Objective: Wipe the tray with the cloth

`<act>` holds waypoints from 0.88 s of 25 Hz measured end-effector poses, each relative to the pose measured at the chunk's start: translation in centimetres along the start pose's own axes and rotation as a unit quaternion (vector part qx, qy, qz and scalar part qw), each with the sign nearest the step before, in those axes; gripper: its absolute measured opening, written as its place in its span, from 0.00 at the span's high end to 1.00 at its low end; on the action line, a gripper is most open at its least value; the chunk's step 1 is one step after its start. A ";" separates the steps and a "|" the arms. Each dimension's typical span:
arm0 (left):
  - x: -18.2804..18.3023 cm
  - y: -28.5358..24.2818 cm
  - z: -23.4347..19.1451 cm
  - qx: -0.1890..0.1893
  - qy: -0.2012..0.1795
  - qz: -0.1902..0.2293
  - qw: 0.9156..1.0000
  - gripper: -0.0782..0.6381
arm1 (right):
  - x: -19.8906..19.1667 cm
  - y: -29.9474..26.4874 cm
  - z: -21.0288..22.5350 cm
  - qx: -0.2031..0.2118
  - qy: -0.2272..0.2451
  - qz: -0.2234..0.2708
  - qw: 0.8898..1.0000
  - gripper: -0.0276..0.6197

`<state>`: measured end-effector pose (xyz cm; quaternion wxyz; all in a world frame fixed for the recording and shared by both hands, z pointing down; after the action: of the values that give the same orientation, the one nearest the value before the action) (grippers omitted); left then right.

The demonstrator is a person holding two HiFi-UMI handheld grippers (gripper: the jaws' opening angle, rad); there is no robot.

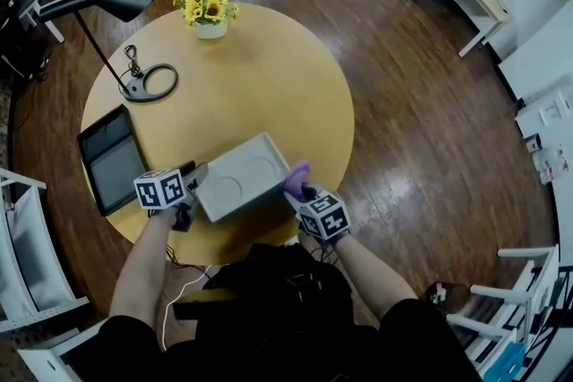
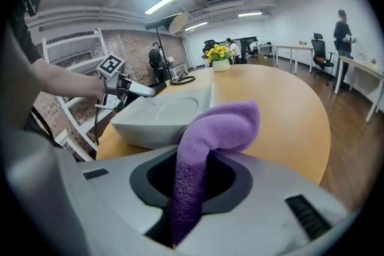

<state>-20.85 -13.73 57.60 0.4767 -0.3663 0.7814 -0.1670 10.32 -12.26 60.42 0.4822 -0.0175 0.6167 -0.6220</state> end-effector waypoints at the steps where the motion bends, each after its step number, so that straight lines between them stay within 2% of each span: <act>1: -0.6 0.4 0.2 -0.001 0.001 0.000 1.000 0.64 | 0.6 -0.2 0.6 -0.011 0.007 -0.005 1.000 0.83; 5: -3.2 1.9 1.2 -0.019 0.040 0.011 0.999 0.64 | 3.3 -1.5 2.9 -0.056 0.041 -0.026 0.997 0.83; 9: -5.6 3.0 3.0 -0.039 0.098 0.023 0.994 0.62 | 5.1 -2.8 4.8 -0.067 0.071 -0.045 0.994 0.83; 13: -7.2 3.4 4.7 -0.040 0.099 0.036 0.994 0.62 | 5.8 -3.0 5.7 -0.053 0.090 -0.044 0.994 0.83; 17: -7.4 3.3 4.2 -0.040 0.089 0.042 0.994 0.63 | 5.6 -3.0 4.3 -0.090 0.136 -0.036 0.986 0.83; 22: -7.6 3.3 3.8 -0.063 0.086 0.038 0.994 0.64 | 1.5 -3.3 -0.5 -0.083 0.172 -0.031 0.981 0.83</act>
<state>-16.83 -5.56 58.45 0.3898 -0.3503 0.8417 -0.1302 7.28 -13.55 61.98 0.3464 0.0304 0.7387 -0.5775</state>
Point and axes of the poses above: the fingertips, and each gripper's own axes: y backward along the fingers, z to its right, x out of its top, the point moved 6 cm from there along y, backward along the fingers, and after that the axes turned 9 degrees about -z, right-handed, at the moved point
